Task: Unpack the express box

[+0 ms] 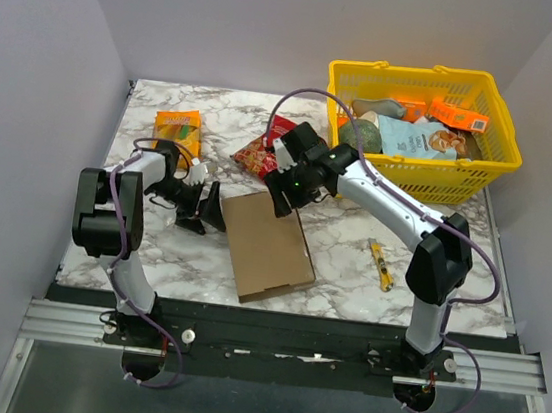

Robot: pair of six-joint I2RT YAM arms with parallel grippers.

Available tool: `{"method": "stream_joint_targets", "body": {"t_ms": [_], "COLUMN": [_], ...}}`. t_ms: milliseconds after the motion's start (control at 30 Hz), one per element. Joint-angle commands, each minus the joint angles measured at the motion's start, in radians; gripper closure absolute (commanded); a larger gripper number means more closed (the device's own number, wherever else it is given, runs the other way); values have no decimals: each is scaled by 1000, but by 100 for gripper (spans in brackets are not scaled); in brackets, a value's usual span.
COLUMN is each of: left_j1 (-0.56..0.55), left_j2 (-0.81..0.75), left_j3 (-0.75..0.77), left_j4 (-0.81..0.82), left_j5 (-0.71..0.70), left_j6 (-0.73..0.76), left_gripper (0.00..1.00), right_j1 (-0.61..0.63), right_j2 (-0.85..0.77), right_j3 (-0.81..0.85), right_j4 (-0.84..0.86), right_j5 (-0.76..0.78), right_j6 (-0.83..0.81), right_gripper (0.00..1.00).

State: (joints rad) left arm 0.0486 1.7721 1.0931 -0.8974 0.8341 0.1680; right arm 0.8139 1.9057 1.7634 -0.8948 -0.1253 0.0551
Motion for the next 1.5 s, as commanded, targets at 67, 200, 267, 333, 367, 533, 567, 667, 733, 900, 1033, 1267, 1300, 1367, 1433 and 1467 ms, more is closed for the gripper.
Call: {"method": "stream_joint_targets", "body": {"t_ms": [67,200,267,333,367,533,567,667,733,900,1033,1267,1300,1367,1433,1467], "left_j1": [-21,-23,-23,-39,-47,-202,-225,-297,-317,-329,-329,-329,-329,-329,-329,-329], "left_j2": [55,21,-55,-111,-155,-223,-221,-186,-157,-53,-28,16,20,23,24,24], "left_j3": [-18,13,40,62,70,126,131,140,128,113,99,91,90,88,88,88], "left_j4": [9,-20,-38,-29,-28,-32,-32,-57,-69,-126,-129,-141,-140,-140,-136,-135], "left_j5": [-92,-28,51,89,97,161,164,163,155,100,39,-26,-26,-26,-27,-36], "left_j6": [54,96,143,166,177,199,202,209,212,280,307,341,341,340,340,340], "left_gripper": [1,1,1,1,1,1,1,1,1,2,2,2,2,2,2,2], "right_j1": [-90,-142,-174,-194,-196,-199,-200,-213,-220,-240,-245,-246,-246,-246,-246,-246], "right_j2": [-10,-39,-66,-121,-140,-165,-162,-157,-155,-152,-158,-134,-129,-125,-125,-122], "right_j3": [-108,-139,-180,-252,-278,-375,-383,-392,-403,-447,-501,-547,-550,-548,-544,-544], "right_j4": [-10,-10,2,23,64,160,181,203,215,247,270,319,320,320,320,320], "right_j5": [-83,-148,-189,-212,-212,-247,-255,-266,-246,-234,-218,-180,-180,-177,-168,-146], "right_j6": [-32,-6,-26,-81,-119,-141,-129,-142,-152,-181,-189,-195,-196,-193,-195,-199], "right_gripper": [34,34,25,16,16,21,22,27,27,29,29,29,29,29,30,30]}}
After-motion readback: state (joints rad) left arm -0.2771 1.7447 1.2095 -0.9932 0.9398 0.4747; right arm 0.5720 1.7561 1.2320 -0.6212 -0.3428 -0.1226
